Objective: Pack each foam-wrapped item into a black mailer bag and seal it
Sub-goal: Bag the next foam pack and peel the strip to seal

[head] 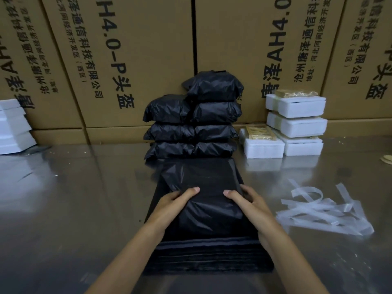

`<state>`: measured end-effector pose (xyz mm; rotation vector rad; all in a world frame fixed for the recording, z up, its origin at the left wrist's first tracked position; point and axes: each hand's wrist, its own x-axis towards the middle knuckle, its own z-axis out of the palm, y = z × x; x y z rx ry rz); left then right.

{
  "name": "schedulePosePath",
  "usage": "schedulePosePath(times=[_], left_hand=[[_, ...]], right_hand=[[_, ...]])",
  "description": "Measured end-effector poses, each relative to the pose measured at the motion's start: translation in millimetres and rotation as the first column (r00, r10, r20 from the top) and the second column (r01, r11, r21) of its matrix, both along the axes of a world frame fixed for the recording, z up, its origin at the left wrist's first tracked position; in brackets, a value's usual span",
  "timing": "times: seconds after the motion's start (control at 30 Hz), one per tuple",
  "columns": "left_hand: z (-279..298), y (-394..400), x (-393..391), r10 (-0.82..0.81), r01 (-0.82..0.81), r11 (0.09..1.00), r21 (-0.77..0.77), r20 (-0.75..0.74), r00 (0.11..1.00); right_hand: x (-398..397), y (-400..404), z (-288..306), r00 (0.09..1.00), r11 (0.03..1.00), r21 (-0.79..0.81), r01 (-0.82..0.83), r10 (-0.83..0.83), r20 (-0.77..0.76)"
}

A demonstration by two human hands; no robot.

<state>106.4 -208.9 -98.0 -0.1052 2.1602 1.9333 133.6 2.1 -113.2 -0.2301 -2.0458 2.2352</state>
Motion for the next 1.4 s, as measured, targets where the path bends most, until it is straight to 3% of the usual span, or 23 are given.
schedulePosePath(times=[0.13,0.27,0.33,0.4,0.43,0.5,0.57,0.67,0.73,0.83,0.9,1.03,1.13,1.2,1.27,1.3,1.4], left_hand=[[5.1,-11.4,-3.5,0.025,-0.010,0.997,0.077,-0.195,0.981],[32.5,-22.2,-11.7,0.034,-0.020,0.998,0.053,-0.282,0.959],[39.7,-20.8,-13.0,0.163,-0.117,0.977,0.180,-0.269,0.949],[34.5,-19.4,-12.0,0.323,-0.229,0.882,0.412,-0.173,0.931],[29.1,-18.5,-12.0,0.326,-0.218,0.821,0.528,-0.120,0.938],[21.3,-11.4,-11.8,0.164,-0.052,0.718,0.694,-0.096,0.982],[23.8,-4.0,-13.9,0.045,0.086,0.668,0.739,-0.156,0.987],[39.0,-2.2,-34.5,0.196,-0.009,0.651,0.759,-0.157,0.968],[52.4,-8.9,-52.4,0.335,-0.115,0.614,0.781,-0.125,0.934],[72.0,-19.8,-78.9,0.427,-0.209,0.559,0.802,-0.062,0.902],[84.1,-27.4,-98.0,0.427,-0.189,0.543,0.819,-0.075,0.901],[121.8,-40.5,-150.2,0.461,-0.100,0.471,0.876,-0.147,0.875],[153.4,-30.3,-204.2,0.474,-0.147,0.569,0.809,-0.176,0.863],[165.5,-16.4,-235.9,0.453,-0.241,0.675,0.697,-0.133,0.882],[175.4,-6.6,-259.2,0.378,-0.310,0.857,0.412,-0.095,0.921],[179.9,-5.3,-269.7,0.358,-0.327,0.904,0.275,-0.073,0.931],[190.2,-10.0,-295.3,0.431,-0.419,0.899,0.129,-0.086,0.898]], right_hand=[[-1.1,-12.7,8.3,0.985,0.984,-0.156,-0.087,0.061,-0.160],[-15.1,-27.9,19.5,0.962,0.960,-0.276,0.046,-0.118,-0.247],[-22.3,-34.0,28.3,0.944,0.941,-0.325,0.095,-0.189,-0.272],[-29.4,-40.5,38.8,0.928,0.929,-0.351,0.120,-0.231,-0.294],[-33.7,-44.3,42.7,0.921,0.925,-0.358,0.129,-0.245,-0.302],[-43.9,-52.3,48.0,0.912,0.926,-0.352,0.135,-0.256,-0.322],[-52.4,-63.6,51.4,0.908,0.941,-0.310,0.133,-0.241,-0.343],[-68.2,-74.1,56.0,0.903,0.979,-0.190,0.069,-0.142,-0.406],[-79.8,-76.3,61.5,0.905,0.989,-0.133,-0.058,-0.004,-0.424],[-100.7,-78.9,63.5,0.931,0.955,-0.218,-0.201,0.117,-0.347],[-116.5,-78.1,50.8,0.965,0.934,-0.319,-0.162,0.083,-0.248],[-139.5,-65.0,1.5,0.996,0.936,-0.351,-0.022,0.051,0.074],[-152.5,-47.2,-20.9,0.987,0.826,-0.562,0.050,0.047,0.156],[-157.3,-41.1,-22.8,0.985,0.785,-0.613,0.084,0.027,0.169],[-159.2,-40.8,-24.4,0.983,0.770,-0.632,0.088,0.035,0.180],[-159.1,-41.0,-24.8,0.982,0.768,-0.634,0.086,0.041,0.184],[-159.4,-39.0,-25.8,0.979,0.761,-0.642,0.098,0.041,0.198]])
